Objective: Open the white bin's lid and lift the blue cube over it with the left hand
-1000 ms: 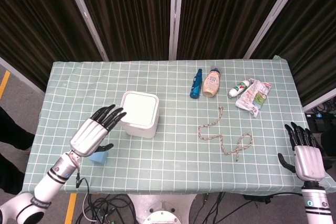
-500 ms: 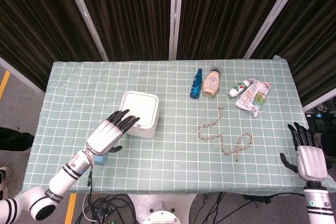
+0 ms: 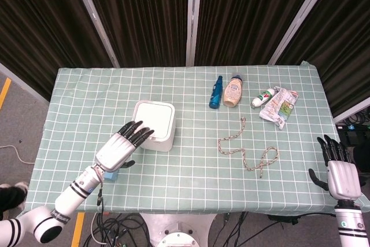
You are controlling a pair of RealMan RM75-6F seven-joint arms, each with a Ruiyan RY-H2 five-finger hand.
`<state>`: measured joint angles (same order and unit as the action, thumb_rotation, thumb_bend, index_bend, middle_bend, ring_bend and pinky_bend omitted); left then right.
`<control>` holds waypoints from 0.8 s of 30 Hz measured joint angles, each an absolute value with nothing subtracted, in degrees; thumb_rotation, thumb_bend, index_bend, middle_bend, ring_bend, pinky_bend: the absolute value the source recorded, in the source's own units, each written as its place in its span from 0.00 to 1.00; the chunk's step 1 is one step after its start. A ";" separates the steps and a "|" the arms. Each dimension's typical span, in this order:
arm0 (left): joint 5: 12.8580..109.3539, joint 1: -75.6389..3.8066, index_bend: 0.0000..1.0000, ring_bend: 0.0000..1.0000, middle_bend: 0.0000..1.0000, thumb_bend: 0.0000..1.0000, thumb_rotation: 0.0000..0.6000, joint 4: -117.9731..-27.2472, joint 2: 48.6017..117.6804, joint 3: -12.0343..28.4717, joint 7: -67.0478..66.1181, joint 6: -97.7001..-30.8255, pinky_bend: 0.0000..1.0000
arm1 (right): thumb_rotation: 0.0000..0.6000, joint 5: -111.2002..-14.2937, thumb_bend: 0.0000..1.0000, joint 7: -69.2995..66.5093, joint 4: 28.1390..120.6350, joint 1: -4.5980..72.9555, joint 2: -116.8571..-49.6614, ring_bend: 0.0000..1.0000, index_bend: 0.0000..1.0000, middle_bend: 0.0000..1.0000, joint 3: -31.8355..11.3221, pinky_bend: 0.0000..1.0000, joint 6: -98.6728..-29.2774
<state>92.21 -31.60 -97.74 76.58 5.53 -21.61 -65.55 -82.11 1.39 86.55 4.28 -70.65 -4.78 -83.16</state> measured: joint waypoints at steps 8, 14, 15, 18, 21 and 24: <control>92.06 -25.43 0.07 0.00 0.18 0.04 1.00 -102.33 71.34 5.02 -21.14 -75.33 0.14 | 1.00 -82.15 0.23 1.36 86.64 4.25 -70.61 0.00 0.00 0.00 -4.72 0.00 -83.11; 89.00 -19.74 0.08 0.00 0.18 0.04 1.00 -102.46 68.87 0.54 -16.57 -77.03 0.15 | 1.00 -82.41 0.23 1.81 87.07 4.51 -70.51 0.00 0.00 0.00 -4.77 0.00 -83.00; 88.60 -19.32 0.08 0.00 0.18 0.04 1.00 -102.25 68.75 0.15 -15.56 -77.03 0.15 | 1.00 -82.49 0.23 1.99 87.24 4.52 -70.47 0.00 0.00 0.00 -4.78 0.00 -83.07; 87.58 -18.16 0.09 0.01 0.18 0.04 1.00 -100.81 68.82 -1.36 -12.14 -76.46 0.17 | 1.00 -82.68 0.23 2.48 87.86 4.58 -70.26 0.00 0.00 0.00 -4.81 0.00 -83.24; 87.14 -17.70 0.10 0.04 0.18 0.04 1.00 -98.61 70.08 -2.61 -10.44 -74.66 0.20 | 1.00 -82.87 0.23 2.84 88.38 4.60 -70.04 0.00 0.00 0.00 -4.83 0.00 -83.44; 87.23 -17.94 0.10 0.04 0.18 0.04 1.00 -96.68 72.15 -3.28 -9.72 -72.45 0.20 | 1.00 -82.85 0.23 3.17 88.87 4.62 -69.72 0.00 0.00 0.00 -4.89 0.00 -83.51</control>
